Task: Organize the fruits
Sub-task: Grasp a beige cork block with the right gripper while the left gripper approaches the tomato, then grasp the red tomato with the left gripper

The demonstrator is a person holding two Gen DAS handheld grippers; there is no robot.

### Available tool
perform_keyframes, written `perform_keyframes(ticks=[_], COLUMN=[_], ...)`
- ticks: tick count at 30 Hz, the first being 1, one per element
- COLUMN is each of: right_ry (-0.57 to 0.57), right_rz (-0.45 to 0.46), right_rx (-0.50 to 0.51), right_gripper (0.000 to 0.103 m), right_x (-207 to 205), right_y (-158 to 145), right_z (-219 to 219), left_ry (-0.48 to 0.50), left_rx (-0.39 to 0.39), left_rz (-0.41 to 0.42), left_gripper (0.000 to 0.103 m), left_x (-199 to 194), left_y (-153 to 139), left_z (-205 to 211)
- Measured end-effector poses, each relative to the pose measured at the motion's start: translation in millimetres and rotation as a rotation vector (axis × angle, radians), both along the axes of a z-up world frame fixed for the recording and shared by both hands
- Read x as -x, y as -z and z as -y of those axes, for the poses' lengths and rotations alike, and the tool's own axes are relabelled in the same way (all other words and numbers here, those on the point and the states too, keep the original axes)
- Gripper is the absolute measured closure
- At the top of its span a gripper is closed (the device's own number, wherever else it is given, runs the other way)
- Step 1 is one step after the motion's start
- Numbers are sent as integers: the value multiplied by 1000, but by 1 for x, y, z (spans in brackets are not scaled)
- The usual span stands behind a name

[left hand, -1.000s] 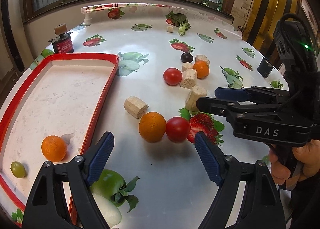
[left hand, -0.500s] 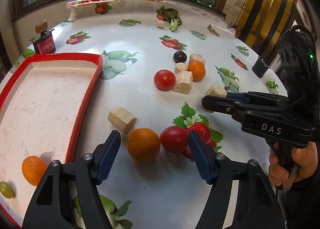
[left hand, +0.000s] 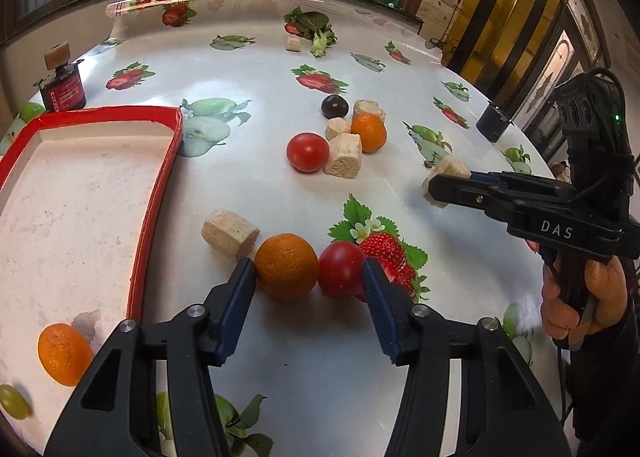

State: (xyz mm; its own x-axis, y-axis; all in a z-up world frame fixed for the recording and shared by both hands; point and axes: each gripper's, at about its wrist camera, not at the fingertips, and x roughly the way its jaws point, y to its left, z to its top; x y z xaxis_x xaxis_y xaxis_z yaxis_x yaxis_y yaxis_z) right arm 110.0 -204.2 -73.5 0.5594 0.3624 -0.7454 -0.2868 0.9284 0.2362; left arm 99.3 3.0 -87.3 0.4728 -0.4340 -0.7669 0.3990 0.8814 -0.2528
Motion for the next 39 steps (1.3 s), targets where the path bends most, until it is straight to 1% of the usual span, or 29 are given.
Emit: perform_keyframes(ticks=[6,7,9,11,13,15,16,17,19,23,24,27,29,30,31,33,34,39], right_ry=[10,13,16,17,19,23,26,28,33,42,46,62,72,77,81,86,88,98], right_rz=[10,9,9,9,10,14,17,18,20,25,26,31,32,31,29,28,28,32], right_rx=[-2,-3,-5,-3,-4,-7,-6,-6,-8,-6,-6,-9,-14,-17,-19,-18,-19,-22], right_gripper=[74,74,74,74,74,74,74,74,74,74,74,74,74,74,74,74,74,74], right_x=[5,5,6,6,7,8,8,9,10,13,14,16,17,17,17,18,18,21], right_y=[-3,-3,-3,-3,-3,-4,-5,-5,-6,-7,-8,-9,-10,-10,-9,-9,-9,-11], right_z=[3,4,5,5,6,8,9,10,12,17,19,26,32,34,36,38,39,43], left_ry=[24,20,15,1,0,14,21,22,9,-14,-15,-22,-18,-15,-14,-9,-11,-9], left_rx=[-16,-18,-7,-23,-6,34,38,24,-7,68,75,51,51,38,13,-17,-28,-26], left_rz=[-9,-6,-27,-17,-9,-23,-23,-18,-27,-56,-49,-14,-5,0,9,18,20,21], left_gripper=[50,50,50,50,50,50,50,50,50,50,50,50,50,56,59,73,76,76], left_x=[3,3,3,8,14,19,20,20,14,-4,-7,-17,-24,-26,-27,-29,-29,-22], left_y=[2,2,3,1,-1,-1,-1,1,7,9,7,1,-1,-1,-1,2,3,3], left_z=[-3,-3,1,7,12,18,23,28,37,39,41,49,54,57,60,64,64,60])
